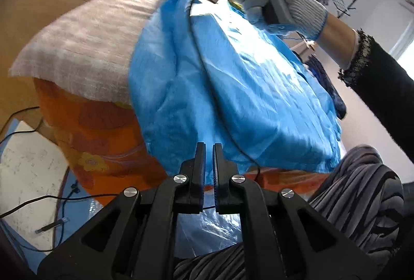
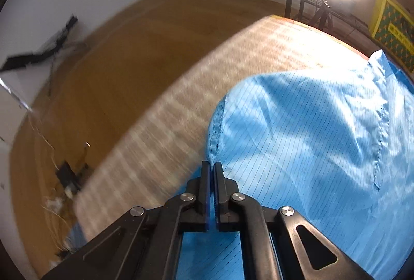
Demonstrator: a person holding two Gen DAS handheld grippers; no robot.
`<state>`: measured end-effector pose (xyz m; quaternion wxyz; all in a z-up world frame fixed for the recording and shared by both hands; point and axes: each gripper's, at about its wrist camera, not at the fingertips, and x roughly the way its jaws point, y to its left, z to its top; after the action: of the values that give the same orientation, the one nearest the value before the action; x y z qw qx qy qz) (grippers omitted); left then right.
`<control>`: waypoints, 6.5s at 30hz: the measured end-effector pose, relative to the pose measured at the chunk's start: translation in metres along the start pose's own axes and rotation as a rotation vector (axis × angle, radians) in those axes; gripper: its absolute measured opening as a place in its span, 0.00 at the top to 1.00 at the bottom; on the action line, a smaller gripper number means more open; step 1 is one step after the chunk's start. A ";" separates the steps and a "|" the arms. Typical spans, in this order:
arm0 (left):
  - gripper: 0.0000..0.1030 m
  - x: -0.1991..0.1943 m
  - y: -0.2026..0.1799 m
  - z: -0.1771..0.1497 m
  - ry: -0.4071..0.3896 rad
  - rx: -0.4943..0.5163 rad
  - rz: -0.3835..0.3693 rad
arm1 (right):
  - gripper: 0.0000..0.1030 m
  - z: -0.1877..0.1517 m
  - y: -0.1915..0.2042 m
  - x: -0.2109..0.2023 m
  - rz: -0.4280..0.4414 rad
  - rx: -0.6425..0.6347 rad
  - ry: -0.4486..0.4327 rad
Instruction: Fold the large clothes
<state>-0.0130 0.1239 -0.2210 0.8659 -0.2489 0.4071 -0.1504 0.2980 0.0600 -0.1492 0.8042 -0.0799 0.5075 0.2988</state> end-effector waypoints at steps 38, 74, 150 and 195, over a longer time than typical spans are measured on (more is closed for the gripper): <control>0.48 0.020 0.048 0.000 -0.022 -0.188 0.088 | 0.73 0.000 -0.004 0.030 0.089 0.076 0.037; 0.48 0.029 0.100 0.023 -0.134 -0.376 -0.200 | 0.72 -0.141 -0.043 -0.066 0.169 -0.076 0.050; 0.99 0.032 -0.173 0.085 0.244 0.481 -0.082 | 1.00 -0.075 -0.107 -0.064 0.227 0.303 -0.162; 0.79 0.022 -0.142 0.057 0.286 0.264 -0.089 | 0.60 -0.293 -0.182 -0.229 0.182 0.409 -0.187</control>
<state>0.0372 0.0137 -0.1250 0.8169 -0.1268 0.4912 -0.2745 0.1048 -0.3050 -0.1210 0.8167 0.1586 0.4861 0.2674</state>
